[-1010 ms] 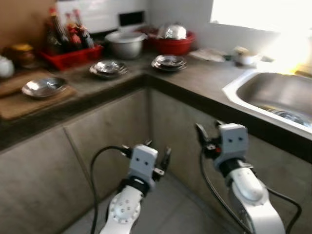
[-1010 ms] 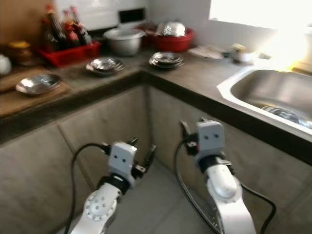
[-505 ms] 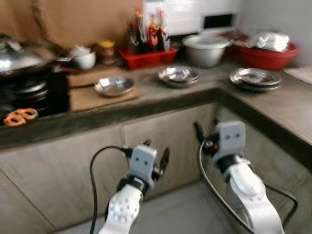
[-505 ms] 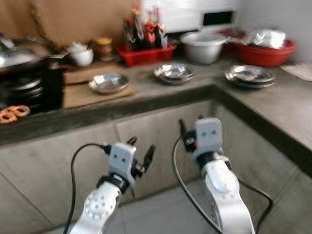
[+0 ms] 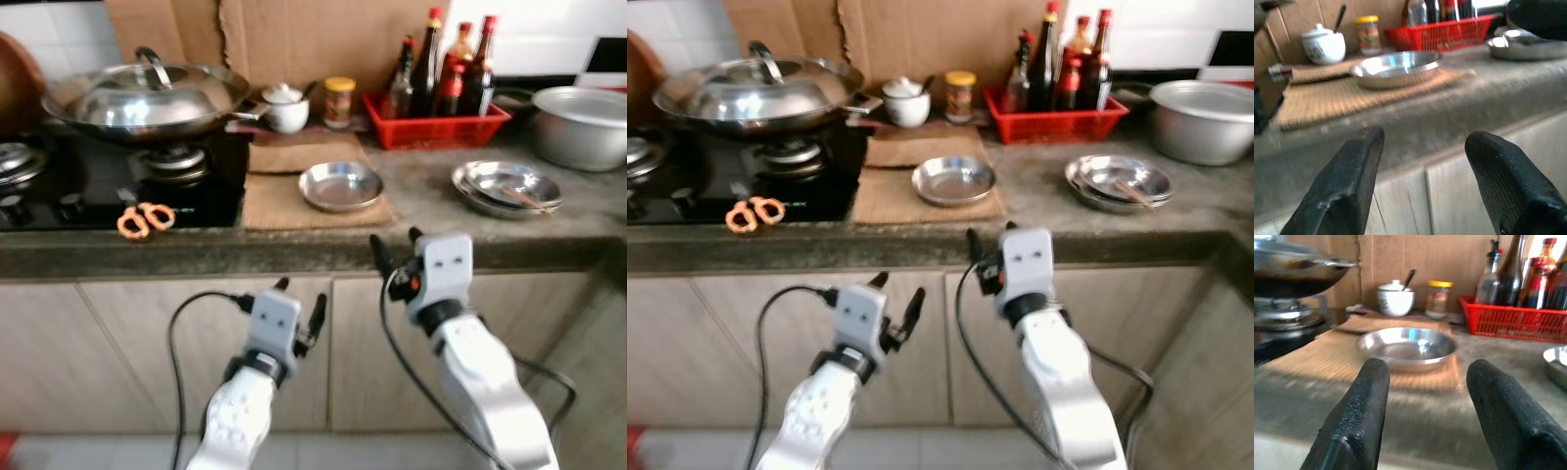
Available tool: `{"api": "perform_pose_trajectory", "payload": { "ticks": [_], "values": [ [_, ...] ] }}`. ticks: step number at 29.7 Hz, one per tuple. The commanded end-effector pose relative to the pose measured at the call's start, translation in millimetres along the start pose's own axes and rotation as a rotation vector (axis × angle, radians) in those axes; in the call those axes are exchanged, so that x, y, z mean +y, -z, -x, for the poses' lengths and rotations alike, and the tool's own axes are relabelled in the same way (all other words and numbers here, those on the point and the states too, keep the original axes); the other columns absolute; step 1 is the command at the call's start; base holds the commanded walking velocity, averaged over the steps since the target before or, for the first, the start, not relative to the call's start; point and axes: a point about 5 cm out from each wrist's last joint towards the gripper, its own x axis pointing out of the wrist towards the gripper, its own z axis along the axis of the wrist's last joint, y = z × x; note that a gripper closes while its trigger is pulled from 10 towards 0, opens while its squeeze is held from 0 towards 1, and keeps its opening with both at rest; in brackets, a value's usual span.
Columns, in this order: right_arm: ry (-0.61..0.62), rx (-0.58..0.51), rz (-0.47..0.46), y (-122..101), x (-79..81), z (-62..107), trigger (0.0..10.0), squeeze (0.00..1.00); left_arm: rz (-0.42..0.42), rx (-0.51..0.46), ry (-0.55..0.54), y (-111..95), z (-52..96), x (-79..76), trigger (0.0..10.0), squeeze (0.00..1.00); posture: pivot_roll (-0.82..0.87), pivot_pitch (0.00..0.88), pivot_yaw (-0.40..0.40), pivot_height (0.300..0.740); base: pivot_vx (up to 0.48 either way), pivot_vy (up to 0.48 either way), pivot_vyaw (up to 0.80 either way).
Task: Kitchen organization
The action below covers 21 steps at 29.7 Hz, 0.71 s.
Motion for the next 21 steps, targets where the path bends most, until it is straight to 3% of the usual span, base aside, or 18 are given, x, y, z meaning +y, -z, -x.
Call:
{"api": "perform_pose_trajectory", "payload": {
  "ticks": [1, 6, 7, 13, 14, 15, 16, 21],
  "values": [
    [-0.016, -0.009, -0.013, -5, 4.0, -5.8, 10.0, 0.00, -0.016, -0.008, -0.019, -2, 0.5, 5.8, 10.0, 0.00, 0.10, 0.000, -0.044, 0.740, 0.401, 0.000, 0.00],
    [-0.012, 0.032, -0.011, -8, -0.7, -19.7, 10.0, 0.00, -0.014, -0.009, -0.018, -2, -0.4, 5.6, 10.0, 0.00, 0.10, 0.000, -0.043, 0.740, 0.400, 0.000, 0.00],
    [-0.006, 0.034, -0.022, -11, -3.3, -24.4, 10.0, 1.00, -0.015, -0.010, -0.018, -2, -0.7, 5.4, 10.0, 0.00, 0.10, 0.000, -0.043, 0.740, 0.405, 0.000, 0.00],
    [0.015, 0.082, -0.005, -12, -9.9, -36.9, 10.0, 1.00, -0.015, -0.012, -0.020, -3, -1.2, 5.0, 10.0, 0.00, 0.11, 0.000, -0.045, 0.740, 0.398, 0.000, 0.00],
    [0.030, 0.115, -0.015, -11, -11.7, -39.6, 10.0, 0.70, -0.013, -0.015, -0.019, -4, -1.3, 4.9, 10.0, 0.00, 0.11, 0.000, -0.047, 0.740, 0.356, 0.000, 0.00],
    [0.030, 0.115, -0.015, -11, -11.7, -39.6, 10.0, 0.70, -0.013, -0.015, -0.019, -4, -1.3, 4.9, 10.0, 0.00, 0.11, 0.000, -0.047, 0.740, 0.356, 0.000, 0.00],
    [0.085, 0.169, -0.013, -12, -17.6, -47.1, 10.0, 0.00, -0.010, -0.016, -0.013, -4, -1.4, 4.2, 10.0, 0.00, 0.11, 0.000, -0.047, 0.740, 0.000, 0.000, 0.00],
    [0.088, 0.284, -0.071, -16, -27.4, -55.8, 10.0, 0.00, -0.008, -0.010, -0.010, -4, -1.2, 3.3, 10.0, 0.00, 0.11, 0.000, -0.046, 0.740, 0.000, 0.000, 0.00]
  ]
}}
